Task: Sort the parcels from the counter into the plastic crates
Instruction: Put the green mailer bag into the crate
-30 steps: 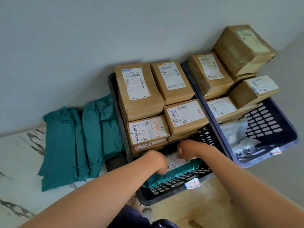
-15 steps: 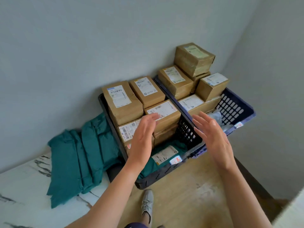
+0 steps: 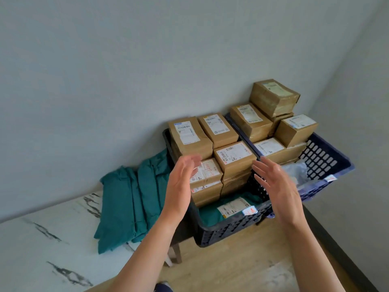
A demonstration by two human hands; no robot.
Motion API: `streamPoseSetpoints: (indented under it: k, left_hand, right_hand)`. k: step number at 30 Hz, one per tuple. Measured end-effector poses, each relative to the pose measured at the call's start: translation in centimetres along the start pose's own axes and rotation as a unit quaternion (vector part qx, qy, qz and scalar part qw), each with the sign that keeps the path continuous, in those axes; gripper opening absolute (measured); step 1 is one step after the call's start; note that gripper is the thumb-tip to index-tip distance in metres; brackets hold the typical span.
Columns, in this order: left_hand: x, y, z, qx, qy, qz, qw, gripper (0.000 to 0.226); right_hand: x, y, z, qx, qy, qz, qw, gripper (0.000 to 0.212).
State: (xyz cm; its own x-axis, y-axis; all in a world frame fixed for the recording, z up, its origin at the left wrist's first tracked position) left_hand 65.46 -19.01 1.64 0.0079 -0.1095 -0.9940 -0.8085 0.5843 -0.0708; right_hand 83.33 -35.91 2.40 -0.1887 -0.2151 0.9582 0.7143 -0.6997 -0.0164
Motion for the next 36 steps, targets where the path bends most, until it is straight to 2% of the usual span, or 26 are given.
streamPoseSetpoints:
  k: [4, 8, 15, 19, 22, 24, 27, 28, 30, 32, 36]
  left_hand:
    - [-0.5, 6.7, 0.6, -0.052, -0.009, -0.022, 0.998, 0.039]
    - [0.0, 15.2, 1.6, -0.099, -0.004, -0.040, 0.994, 0.038]
    - [1.7, 30.5, 4.7, -0.137, 0.018, -0.058, 0.989, 0.040]
    - [7.3, 36.3, 7.7, -0.136, 0.087, -0.034, 0.986, 0.037]
    - [13.6, 38.7, 8.7, -0.143, 0.186, 0.018, 0.972, 0.036]
    - [18.5, 39.7, 8.6, -0.138, 0.266, 0.077, 0.951, 0.046]
    - [27.1, 41.0, 8.4, -0.096, 0.373, 0.093, 0.918, 0.072]
    - [29.3, 41.1, 8.1, -0.085, 0.401, 0.083, 0.909, 0.073]
    - [30.9, 40.6, 6.8, -0.072, 0.448, 0.051, 0.890, 0.058]
    - [30.1, 39.5, 6.0, -0.072, 0.462, 0.028, 0.884, 0.042]
    - [30.3, 39.0, 5.4, -0.084, 0.466, 0.012, 0.881, 0.041]
  right_hand:
    - [-0.6, -6.7, 1.2, 0.049, -0.001, -0.005, 0.999, 0.061]
    - [-1.8, -15.8, 2.2, 0.087, -0.015, 0.007, 0.996, 0.044]
    - [-5.7, -32.3, 3.4, 0.137, -0.061, 0.023, 0.988, 0.043]
    - [-11.2, -37.9, 3.7, 0.130, -0.123, -0.002, 0.984, 0.038]
    - [-17.3, -40.6, 2.4, 0.135, -0.205, -0.051, 0.968, 0.030]
    - [-21.4, -41.6, 1.1, 0.147, -0.265, -0.102, 0.948, 0.026]
    - [-25.4, -42.4, -0.9, 0.184, -0.321, -0.219, 0.903, 0.040]
    - [-26.4, -42.6, -1.6, 0.190, -0.336, -0.246, 0.889, 0.043]
    - [-27.2, -43.1, -2.7, 0.205, -0.342, -0.283, 0.872, 0.043]
    - [-28.1, -43.4, -3.4, 0.211, -0.336, -0.300, 0.867, 0.038]
    - [-29.5, -43.8, -4.2, 0.228, -0.345, -0.323, 0.851, 0.022]
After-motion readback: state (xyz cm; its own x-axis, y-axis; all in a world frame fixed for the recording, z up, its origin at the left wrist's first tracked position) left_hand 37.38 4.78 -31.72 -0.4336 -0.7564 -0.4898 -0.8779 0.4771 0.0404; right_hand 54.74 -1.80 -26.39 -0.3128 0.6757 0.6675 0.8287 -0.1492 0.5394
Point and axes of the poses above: each hand's wrist, its own z-axis towards the middle knuckle, its own y-axis out of the back of the hand, x = y × z, the point moved 6 cm from there along z, towards the middle knuckle, and after that the axes turned 12 degrees about y, right-handed, at the moved point
